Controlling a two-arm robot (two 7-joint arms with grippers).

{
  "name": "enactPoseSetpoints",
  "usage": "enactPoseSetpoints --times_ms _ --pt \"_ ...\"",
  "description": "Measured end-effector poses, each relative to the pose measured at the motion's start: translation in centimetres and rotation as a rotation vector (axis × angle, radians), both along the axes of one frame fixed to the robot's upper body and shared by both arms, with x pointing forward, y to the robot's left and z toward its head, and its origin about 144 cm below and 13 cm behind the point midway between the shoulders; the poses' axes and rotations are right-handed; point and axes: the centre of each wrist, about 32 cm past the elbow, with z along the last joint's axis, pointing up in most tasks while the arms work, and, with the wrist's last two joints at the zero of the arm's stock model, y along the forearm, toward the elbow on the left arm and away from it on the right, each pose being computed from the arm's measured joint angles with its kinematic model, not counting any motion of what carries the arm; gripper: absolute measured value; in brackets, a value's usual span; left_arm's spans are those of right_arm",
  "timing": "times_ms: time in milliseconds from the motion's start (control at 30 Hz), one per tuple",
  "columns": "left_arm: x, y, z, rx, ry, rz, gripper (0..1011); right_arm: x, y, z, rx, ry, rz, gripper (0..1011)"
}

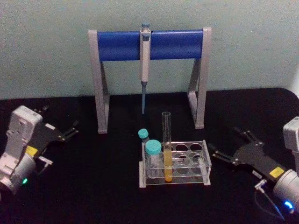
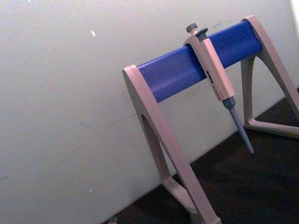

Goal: Pick up the test tube from the test tube rack, shake it, then place it back into the test tube rack.

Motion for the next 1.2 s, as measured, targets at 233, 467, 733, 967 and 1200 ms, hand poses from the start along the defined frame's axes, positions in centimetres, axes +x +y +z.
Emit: enactPoseSetpoints --times_ms 233,467,733,967,1200 --pt "0.0 0.0 0.0 0.0 0.0 0.0 1001 0.0 1.0 0.3 0.049 0.04 0.122 1000" --pt "0.0 0.0 0.0 0.0 0.0 0.0 1001 1.2 2.1 0.7 0.106 0.07 0.218 1000" --pt "0.0 0.0 0.0 0.0 0.0 0.0 1001 3.3 3.5 1.0 0.136 0.088 0.286 1000" --pt "0.0 0.0 0.0 0.0 0.0 0.0 1001 5.2 4.5 1.0 0.151 0.092 0.315 1000" --pt "0.0 0.0 0.0 0.0 0.0 0.0 1001 6.7 5.4 0.9 0.155 0.098 0.34 1000"
